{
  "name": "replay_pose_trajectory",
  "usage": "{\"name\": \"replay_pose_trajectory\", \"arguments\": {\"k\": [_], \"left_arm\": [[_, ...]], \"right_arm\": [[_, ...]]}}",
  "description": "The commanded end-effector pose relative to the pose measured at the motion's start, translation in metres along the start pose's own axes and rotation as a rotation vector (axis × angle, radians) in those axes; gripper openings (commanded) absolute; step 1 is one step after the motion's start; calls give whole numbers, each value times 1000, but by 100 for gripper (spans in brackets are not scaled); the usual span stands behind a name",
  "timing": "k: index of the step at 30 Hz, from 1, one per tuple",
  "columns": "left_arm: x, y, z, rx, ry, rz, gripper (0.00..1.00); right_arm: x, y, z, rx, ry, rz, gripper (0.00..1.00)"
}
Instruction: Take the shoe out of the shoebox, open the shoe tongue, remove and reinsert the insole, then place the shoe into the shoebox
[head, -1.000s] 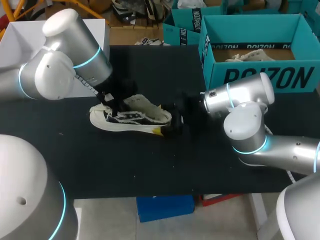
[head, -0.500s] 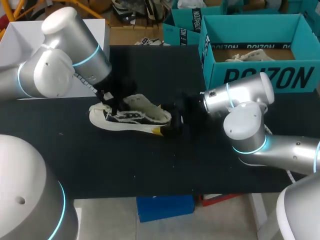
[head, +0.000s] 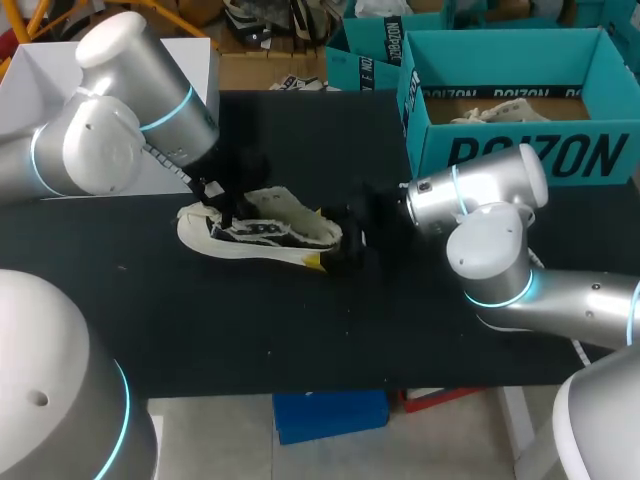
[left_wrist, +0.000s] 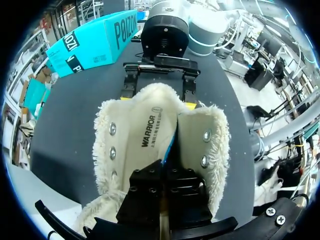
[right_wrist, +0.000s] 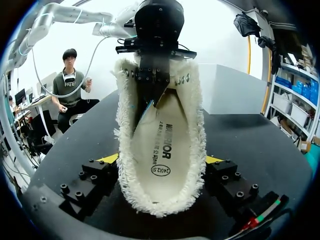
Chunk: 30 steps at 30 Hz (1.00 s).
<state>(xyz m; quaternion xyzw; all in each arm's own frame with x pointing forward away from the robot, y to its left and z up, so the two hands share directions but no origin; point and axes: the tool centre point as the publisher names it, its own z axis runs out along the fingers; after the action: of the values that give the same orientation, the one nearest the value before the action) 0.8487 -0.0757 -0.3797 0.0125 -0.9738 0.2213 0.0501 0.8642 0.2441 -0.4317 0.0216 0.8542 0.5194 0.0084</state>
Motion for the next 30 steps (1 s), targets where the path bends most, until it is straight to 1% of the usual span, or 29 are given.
{"name": "replay_pose_trajectory", "arguments": {"k": [1,12,21,27,29,30], "left_arm": [[3,10,-23,18,1,1,0],[4,12,-32,60,-5,-12,0],[6,14,-34,95,12,-23,0],[9,10,-37,96,11,-10,0],[10,8,-34,72,14,2,0],[11,7,-30,56,21,14,9]], "right_arm": [[-1,-14,-4,3,-1,-1,0],[-1,-14,-4,3,-1,-1,0],[-1,-14,-4,3,-1,-1,0],[-1,-14,-4,3,-1,-1,0],[-1,-14,-4,3,-1,-1,0],[-1,-14,-4,3,-1,-1,0]]}}
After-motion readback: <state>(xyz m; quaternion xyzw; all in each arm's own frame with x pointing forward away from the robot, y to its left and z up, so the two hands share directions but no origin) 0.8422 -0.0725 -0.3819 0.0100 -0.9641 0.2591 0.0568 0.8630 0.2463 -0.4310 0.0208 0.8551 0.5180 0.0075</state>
